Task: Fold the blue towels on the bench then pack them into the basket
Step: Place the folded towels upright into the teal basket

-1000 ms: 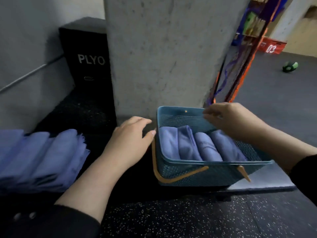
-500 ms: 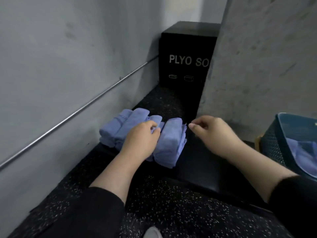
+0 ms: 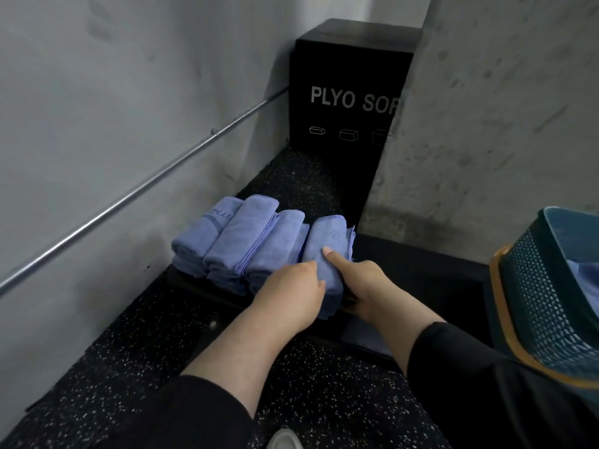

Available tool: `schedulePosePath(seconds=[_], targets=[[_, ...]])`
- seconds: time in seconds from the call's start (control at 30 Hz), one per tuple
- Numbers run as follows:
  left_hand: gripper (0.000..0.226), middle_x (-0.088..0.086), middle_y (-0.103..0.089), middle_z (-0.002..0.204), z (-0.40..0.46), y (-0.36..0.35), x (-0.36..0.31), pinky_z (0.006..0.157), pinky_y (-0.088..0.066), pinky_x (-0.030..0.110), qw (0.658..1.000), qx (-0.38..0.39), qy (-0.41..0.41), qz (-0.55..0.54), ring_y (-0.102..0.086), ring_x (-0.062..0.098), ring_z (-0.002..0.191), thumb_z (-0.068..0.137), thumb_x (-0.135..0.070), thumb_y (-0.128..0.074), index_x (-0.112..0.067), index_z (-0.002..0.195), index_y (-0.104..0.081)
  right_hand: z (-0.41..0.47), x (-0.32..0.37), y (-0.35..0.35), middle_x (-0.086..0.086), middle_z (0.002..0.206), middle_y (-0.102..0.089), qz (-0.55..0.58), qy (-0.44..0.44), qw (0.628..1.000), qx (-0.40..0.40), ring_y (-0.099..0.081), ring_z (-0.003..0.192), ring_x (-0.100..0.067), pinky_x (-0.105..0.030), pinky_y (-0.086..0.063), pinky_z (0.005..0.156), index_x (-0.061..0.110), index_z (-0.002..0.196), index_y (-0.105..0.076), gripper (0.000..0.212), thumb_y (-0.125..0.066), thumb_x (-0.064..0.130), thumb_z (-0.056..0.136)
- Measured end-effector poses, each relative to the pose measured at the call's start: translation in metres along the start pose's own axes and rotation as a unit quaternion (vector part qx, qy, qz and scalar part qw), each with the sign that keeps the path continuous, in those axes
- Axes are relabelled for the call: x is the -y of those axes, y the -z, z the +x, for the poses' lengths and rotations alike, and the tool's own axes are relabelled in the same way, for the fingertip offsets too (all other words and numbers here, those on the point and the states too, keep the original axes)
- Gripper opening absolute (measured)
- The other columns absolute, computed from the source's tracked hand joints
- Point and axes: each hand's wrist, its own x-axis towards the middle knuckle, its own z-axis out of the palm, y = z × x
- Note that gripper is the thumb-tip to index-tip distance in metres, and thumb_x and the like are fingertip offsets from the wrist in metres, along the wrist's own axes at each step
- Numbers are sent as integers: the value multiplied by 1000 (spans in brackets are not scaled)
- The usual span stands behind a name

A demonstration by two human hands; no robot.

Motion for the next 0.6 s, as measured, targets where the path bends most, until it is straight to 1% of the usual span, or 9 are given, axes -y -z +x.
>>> schedulePosePath(seconds=[0.07, 0.17, 0.27, 0.3, 0.37, 0.43, 0.5, 0.53, 0.6], targets=[[34, 11, -66, 124, 2, -2, -1, 80, -37, 29, 1000, 14, 2, -1, -62, 28, 112, 106, -35, -44, -13, 129, -55, 2, 2, -2, -12, 101, -74, -4, 4, 1000, -7, -73, 91, -32, -49, -60, 86, 6, 113, -65, 66, -85, 51, 70], [38, 10, -62, 130, 4, -3, -4, 91, -43, 34, 999, 46, 13, -19, -59, 29, 117, 106, -37, -43, -16, 137, -48, 1, 3, -3, -13, 98, -74, -14, 2, 1000, -14, -73, 86, -32, -44, -61, 81, 5, 109, -66, 54, -81, 45, 76], [38, 10, -61, 131, 5, -4, -7, 94, -47, 36, 995, 84, 25, -57, -59, 27, 114, 107, -34, -40, -20, 142, -42, -3, 2, 1, -14, 93, -74, 1, 8, 1000, -19, -72, 80, -30, -36, -60, 72, 4, 101, -68, 36, -73, 35, 82], [38, 10, -61, 130, 5, -4, -9, 93, -47, 35, 993, 87, 29, -79, -59, 25, 112, 107, -34, -39, -22, 143, -42, -5, 1, 3, -14, 93, -74, 5, 11, 1000, -23, -71, 79, -29, -35, -58, 69, 4, 98, -68, 33, -72, 33, 83], [35, 5, -62, 129, 6, -4, -10, 89, -47, 31, 984, 87, 45, -146, -60, 19, 108, 107, -33, -39, -27, 140, -45, -7, -2, 8, -16, 96, -74, 5, 23, 999, -34, -72, 83, -31, -36, -57, 72, 2, 97, -68, 33, -70, 32, 83], [26, 1, -64, 119, 7, -10, -10, 77, -46, 29, 971, 72, 60, -221, -60, 14, 98, 106, -34, -40, -31, 129, -52, -12, -6, 15, -15, 97, -74, 5, 32, 999, -39, -72, 86, -31, -41, -59, 80, 3, 98, -67, 38, -70, 36, 79], [18, 6, -66, 107, 8, -18, -13, 68, -44, 28, 944, 46, 93, -312, -58, 13, 80, 105, -34, -44, -30, 118, -55, -16, -11, 27, -14, 95, -74, -3, 45, 998, -43, -73, 85, -31, -47, -60, 85, 6, 99, -67, 49, -69, 44, 68], [17, 10, -67, 105, 8, -21, -17, 68, -46, 29, 919, 40, 120, -373, -56, 15, 75, 105, -33, -44, -28, 117, -55, -19, -13, 34, -13, 94, -75, -8, 53, 998, -42, -73, 85, -30, -49, -60, 85, 6, 99, -67, 53, -68, 46, 64], [17, 11, -67, 108, 2, -23, -29, 64, -55, 34, 857, 62, 167, -484, -62, 20, 75, 107, -32, -42, -25, 116, -54, -28, -20, 51, -13, 91, -76, -14, 70, 997, -31, -74, 85, -31, -53, -60, 84, 8, 98, -68, 51, -67, 45, 64]])
